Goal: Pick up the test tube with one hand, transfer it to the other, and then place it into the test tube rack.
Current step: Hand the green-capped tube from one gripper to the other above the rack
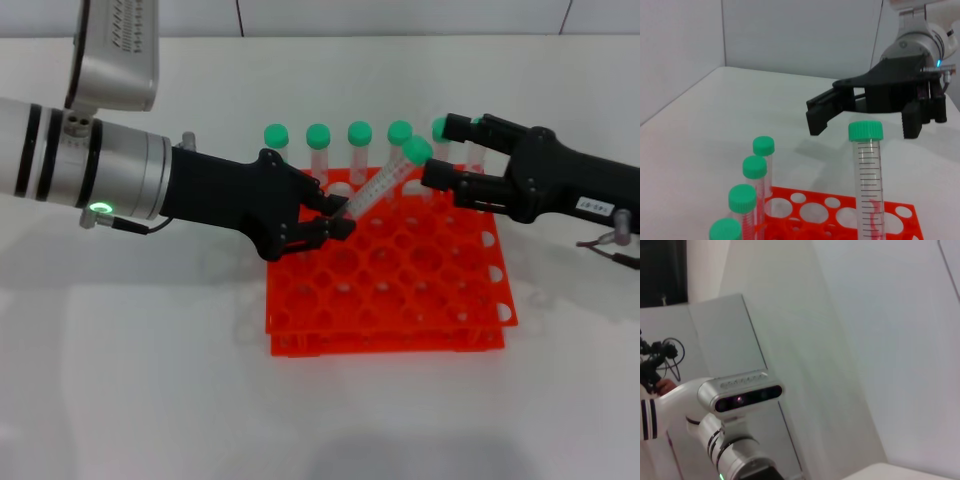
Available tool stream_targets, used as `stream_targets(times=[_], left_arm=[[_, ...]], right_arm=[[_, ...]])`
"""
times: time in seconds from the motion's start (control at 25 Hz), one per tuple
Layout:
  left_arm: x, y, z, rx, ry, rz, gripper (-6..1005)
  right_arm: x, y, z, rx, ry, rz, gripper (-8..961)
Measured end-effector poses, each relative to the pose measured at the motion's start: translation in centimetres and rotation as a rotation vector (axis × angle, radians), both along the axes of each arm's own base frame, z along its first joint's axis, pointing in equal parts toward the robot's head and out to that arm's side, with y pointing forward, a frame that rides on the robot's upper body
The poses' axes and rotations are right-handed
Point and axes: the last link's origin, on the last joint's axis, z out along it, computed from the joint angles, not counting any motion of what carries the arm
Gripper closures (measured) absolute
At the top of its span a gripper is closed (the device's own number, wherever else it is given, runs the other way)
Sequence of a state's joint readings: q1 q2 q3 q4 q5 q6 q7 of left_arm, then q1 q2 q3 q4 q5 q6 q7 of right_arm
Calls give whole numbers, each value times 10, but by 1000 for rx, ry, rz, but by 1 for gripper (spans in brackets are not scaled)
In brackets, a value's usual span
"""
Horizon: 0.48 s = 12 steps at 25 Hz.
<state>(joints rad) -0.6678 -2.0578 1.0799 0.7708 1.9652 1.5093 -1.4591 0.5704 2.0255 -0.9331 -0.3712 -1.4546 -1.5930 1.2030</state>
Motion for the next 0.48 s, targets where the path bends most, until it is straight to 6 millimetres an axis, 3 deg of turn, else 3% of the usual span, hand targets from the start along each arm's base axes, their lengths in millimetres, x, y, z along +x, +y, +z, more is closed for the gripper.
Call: stream_targets(times=[0.48], left_arm=[[2, 3, -1, 17, 4, -1, 714]], right_arm=[[-9, -4, -14, 26, 83, 19, 99]])
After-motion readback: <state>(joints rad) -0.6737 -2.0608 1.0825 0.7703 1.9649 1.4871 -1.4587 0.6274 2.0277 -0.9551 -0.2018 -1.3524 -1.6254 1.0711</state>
